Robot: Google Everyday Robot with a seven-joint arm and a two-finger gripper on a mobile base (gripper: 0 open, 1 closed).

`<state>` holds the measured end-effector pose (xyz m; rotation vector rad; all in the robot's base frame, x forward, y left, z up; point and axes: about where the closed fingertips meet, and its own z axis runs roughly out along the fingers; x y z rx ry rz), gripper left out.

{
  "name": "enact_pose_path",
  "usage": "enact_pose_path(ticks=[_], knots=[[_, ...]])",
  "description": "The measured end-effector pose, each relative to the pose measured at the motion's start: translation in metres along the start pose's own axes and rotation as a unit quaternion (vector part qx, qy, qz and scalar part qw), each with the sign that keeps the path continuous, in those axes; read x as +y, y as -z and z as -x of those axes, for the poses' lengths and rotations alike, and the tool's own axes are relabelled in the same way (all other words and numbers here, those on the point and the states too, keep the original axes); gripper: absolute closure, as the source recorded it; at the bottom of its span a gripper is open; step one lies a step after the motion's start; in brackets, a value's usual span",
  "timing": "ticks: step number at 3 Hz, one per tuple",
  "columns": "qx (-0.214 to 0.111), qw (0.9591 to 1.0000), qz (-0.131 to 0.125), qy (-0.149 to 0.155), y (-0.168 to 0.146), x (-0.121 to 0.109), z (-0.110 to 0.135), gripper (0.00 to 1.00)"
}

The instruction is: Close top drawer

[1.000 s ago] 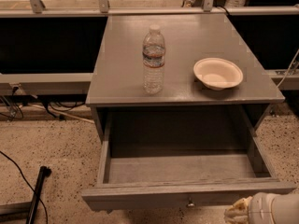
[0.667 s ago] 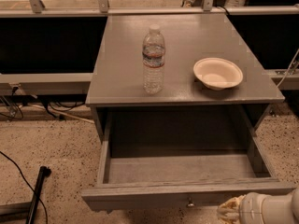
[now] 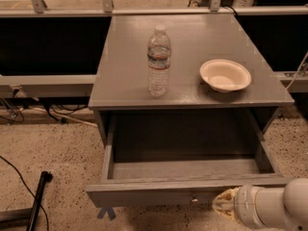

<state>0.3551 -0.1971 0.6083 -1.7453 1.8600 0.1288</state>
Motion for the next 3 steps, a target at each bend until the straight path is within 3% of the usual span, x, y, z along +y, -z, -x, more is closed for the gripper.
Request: enact_pose_path(ticks=[1, 2, 3], knots=[[-0.021, 0.9997, -0.009, 0.005, -0.030, -0.044, 0.015, 1.00], [-0.021, 0.9997, -0.009, 0.005, -0.030, -0.044, 0.015, 1.00], [-0.024, 0.9993, -0.017, 0.023, -0.035, -0.067, 0.008, 1.00]])
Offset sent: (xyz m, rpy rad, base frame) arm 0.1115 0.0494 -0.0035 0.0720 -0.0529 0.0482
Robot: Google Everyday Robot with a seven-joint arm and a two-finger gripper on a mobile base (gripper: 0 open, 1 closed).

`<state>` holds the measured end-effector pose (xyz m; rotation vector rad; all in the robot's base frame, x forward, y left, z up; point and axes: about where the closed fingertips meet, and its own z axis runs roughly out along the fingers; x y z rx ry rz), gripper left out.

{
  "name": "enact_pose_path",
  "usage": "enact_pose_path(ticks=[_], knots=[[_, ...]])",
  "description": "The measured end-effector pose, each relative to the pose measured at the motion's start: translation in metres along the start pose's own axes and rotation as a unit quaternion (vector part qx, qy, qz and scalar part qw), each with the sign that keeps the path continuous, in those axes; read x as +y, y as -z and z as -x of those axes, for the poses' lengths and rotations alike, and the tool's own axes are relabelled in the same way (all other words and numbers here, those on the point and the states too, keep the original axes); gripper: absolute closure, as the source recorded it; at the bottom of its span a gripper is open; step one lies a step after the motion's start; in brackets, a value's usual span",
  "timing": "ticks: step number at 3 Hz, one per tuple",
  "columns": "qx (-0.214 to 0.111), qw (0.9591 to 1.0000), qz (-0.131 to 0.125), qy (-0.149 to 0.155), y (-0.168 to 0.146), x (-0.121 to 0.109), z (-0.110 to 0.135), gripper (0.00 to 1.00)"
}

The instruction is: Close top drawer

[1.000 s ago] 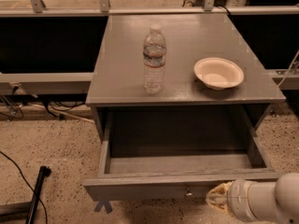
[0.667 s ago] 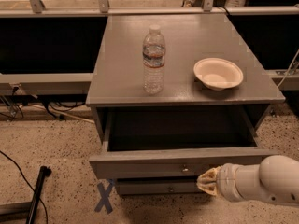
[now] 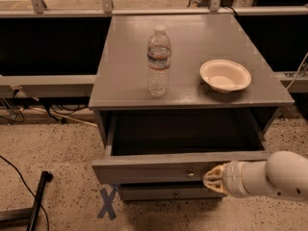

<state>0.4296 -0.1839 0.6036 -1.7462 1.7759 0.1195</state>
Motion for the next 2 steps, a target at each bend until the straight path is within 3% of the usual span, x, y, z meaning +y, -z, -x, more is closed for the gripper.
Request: enact_pose_path(ticks=[1, 2], knots=[[-0.001, 0.9998, -0.014, 0.017, -0.0028, -0.0347, -0.0137, 1.00], [-0.001, 0.9998, -0.014, 0.017, -0.0028, -0.0347, -0.0137, 1.00]])
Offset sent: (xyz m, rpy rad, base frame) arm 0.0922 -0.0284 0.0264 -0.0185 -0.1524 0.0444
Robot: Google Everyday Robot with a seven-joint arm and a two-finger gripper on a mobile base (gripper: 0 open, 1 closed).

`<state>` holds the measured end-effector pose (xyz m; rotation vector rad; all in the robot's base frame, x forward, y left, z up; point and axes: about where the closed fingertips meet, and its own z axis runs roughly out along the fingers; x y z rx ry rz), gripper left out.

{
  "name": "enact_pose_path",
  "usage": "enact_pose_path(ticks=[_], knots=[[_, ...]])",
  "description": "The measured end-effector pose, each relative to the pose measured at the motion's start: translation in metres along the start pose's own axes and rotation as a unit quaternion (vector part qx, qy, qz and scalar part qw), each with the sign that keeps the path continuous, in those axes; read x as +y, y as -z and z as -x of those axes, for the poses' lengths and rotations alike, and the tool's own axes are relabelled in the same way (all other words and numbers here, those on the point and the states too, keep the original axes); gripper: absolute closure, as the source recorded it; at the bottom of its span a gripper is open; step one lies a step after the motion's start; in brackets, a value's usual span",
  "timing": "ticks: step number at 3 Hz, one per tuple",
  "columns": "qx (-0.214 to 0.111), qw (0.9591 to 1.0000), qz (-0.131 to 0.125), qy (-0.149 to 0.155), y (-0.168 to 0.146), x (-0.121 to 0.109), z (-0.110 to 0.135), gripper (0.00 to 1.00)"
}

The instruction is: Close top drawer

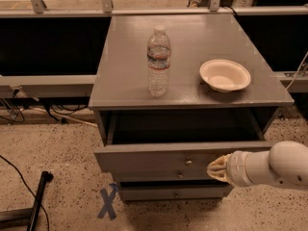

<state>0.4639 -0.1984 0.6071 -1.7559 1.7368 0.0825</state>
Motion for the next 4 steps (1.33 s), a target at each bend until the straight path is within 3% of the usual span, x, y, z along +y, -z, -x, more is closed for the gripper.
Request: enact_pose_path(ticks=[1, 3, 4], knots=[[-0.004, 0.9997, -0.018, 0.016, -0.007, -0.031, 0.001, 1.00], [-0.010, 0.9986, -0.036, 0.037, -0.020, -0.063, 0.006, 1.00], [-0.014, 0.9980, -0.039, 0.048, -0.025, -0.063, 0.010, 1.00]])
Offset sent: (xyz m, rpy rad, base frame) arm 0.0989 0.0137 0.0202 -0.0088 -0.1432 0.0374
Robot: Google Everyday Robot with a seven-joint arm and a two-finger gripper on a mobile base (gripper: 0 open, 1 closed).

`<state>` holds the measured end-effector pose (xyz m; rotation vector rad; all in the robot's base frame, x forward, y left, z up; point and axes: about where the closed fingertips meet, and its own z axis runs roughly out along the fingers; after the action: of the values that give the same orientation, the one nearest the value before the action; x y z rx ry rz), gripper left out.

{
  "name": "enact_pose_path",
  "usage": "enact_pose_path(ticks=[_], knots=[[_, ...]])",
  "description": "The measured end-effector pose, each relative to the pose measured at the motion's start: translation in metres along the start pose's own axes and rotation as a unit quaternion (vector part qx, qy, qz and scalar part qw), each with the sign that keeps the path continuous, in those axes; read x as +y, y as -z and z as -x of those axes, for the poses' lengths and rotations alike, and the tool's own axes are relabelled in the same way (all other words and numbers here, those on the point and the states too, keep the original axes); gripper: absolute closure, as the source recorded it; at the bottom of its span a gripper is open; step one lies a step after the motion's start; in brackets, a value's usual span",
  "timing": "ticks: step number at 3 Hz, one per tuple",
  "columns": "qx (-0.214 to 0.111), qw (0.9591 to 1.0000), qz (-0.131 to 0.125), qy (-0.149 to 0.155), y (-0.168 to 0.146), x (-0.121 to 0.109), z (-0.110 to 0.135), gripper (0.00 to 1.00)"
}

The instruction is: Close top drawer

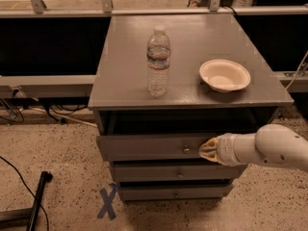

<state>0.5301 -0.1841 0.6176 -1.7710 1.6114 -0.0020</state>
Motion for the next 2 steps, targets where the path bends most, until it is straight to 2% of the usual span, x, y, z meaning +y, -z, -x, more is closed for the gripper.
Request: enact_pose_path(ticks=[1, 2], knots=[[-0.012, 0.9997, -0.017, 0.013, 0.012, 0.013, 0.014, 1.00], [-0.017, 0.9991, -0.037, 0.013, 0.049, 0.036, 0.023, 1.00]])
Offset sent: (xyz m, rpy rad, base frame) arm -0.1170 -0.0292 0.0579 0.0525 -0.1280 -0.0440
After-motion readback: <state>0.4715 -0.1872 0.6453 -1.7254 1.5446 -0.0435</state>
